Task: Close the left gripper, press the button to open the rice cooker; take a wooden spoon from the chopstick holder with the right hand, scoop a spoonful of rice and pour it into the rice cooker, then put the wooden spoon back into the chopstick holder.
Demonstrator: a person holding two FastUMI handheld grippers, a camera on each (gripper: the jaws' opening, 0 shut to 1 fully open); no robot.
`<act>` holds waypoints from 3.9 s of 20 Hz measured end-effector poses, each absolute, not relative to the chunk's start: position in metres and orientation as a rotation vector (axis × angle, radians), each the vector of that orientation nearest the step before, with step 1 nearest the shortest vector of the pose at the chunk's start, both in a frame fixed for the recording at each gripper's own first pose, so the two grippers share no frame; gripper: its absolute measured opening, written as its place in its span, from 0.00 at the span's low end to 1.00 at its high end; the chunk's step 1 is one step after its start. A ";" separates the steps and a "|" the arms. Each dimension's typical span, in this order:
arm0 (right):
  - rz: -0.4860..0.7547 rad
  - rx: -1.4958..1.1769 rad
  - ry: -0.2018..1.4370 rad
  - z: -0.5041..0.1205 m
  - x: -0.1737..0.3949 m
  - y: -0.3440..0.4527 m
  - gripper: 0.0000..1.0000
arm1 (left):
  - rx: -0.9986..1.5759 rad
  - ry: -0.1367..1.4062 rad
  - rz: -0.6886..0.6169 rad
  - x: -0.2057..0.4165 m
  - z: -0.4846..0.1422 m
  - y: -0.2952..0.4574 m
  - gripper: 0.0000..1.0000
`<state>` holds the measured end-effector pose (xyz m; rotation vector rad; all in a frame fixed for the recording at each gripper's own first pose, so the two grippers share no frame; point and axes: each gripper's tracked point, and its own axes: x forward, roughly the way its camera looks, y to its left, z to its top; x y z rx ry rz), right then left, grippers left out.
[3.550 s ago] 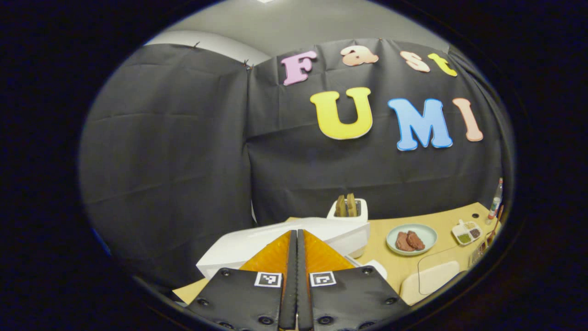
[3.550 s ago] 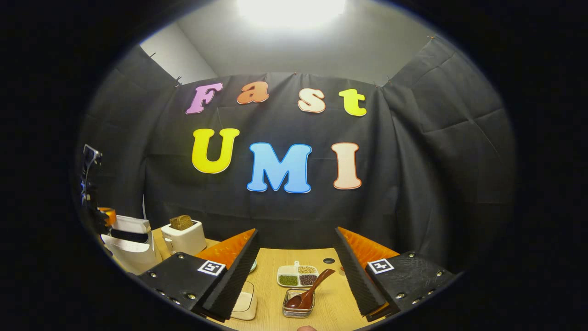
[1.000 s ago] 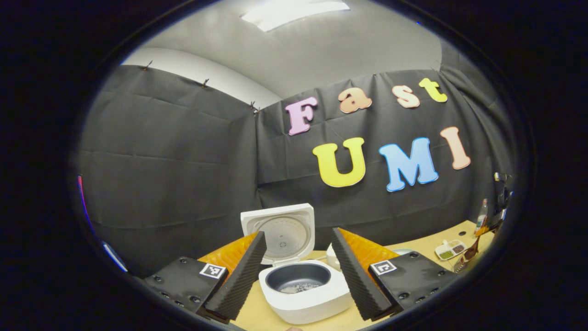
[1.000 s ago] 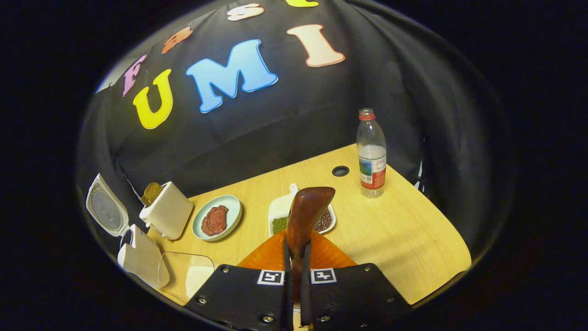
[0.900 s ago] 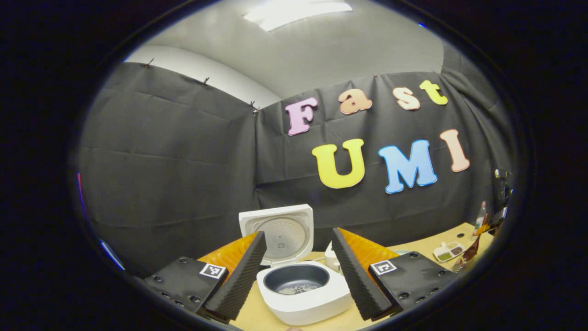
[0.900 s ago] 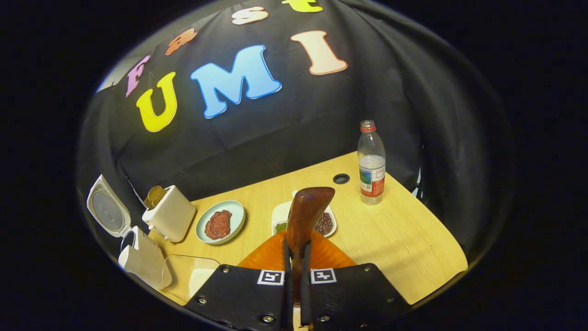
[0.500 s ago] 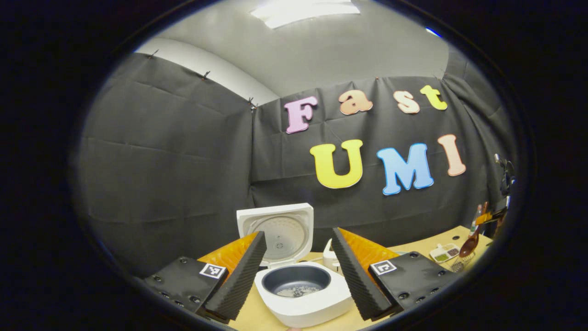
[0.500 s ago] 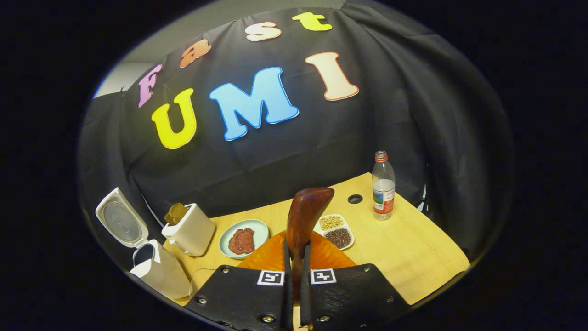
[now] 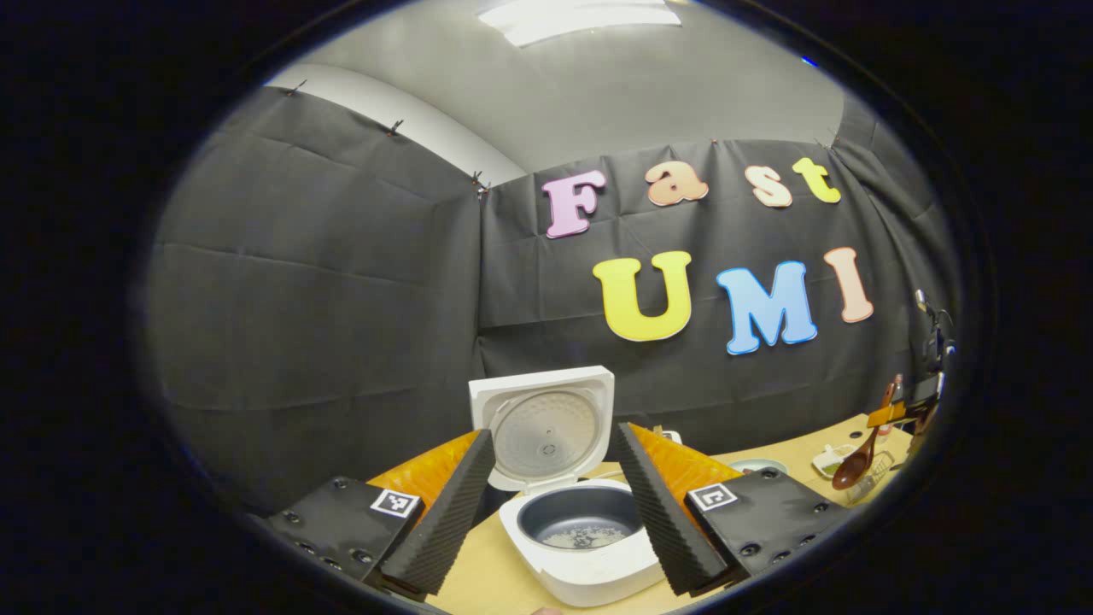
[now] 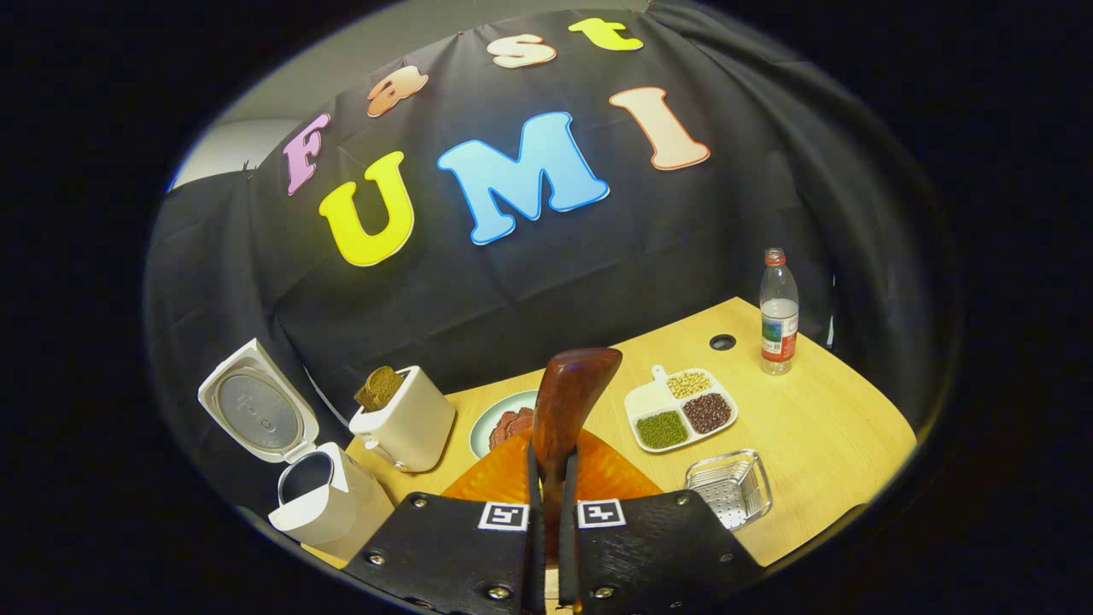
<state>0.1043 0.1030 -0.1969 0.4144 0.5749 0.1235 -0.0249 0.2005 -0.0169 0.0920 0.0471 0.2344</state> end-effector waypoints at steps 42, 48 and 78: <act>0.127 1.305 0.675 -0.196 0.100 0.185 0.06 | 0.132 0.060 0.240 -0.052 -0.023 0.236 0.98; 0.264 1.303 0.654 -0.145 0.111 0.245 0.06 | 0.124 0.070 0.286 -0.067 -0.025 0.257 0.92; 0.830 0.291 0.497 -0.122 0.097 0.545 0.06 | 0.060 0.196 0.584 -0.162 -0.071 0.343 0.99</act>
